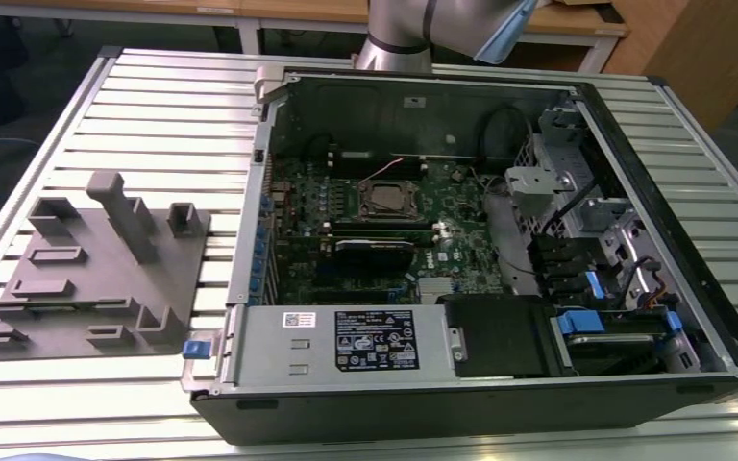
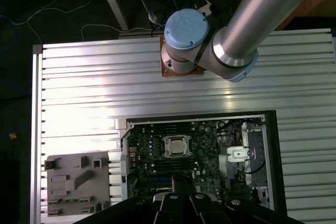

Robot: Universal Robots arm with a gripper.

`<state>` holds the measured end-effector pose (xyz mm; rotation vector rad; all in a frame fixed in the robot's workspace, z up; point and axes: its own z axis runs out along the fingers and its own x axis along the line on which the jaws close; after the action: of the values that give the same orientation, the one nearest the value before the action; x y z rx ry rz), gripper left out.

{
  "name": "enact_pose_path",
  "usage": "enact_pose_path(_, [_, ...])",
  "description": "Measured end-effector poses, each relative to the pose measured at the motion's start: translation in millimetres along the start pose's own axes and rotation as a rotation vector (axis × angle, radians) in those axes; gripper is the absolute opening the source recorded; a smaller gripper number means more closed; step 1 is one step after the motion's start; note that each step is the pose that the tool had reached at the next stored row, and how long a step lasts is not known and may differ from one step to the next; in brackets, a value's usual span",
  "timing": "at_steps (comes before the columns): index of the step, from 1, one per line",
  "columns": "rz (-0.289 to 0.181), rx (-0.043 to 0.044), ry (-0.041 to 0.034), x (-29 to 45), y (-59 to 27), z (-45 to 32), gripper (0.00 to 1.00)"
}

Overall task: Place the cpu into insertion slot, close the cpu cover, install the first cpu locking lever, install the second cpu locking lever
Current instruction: 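Install the first cpu locking lever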

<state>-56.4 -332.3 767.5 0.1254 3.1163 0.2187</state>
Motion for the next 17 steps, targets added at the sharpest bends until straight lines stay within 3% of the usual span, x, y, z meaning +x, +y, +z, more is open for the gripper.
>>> enact_pose_path(17, [0.000, -0.0002, 0.0000, 0.1, -0.7, 4.8, 0.11])
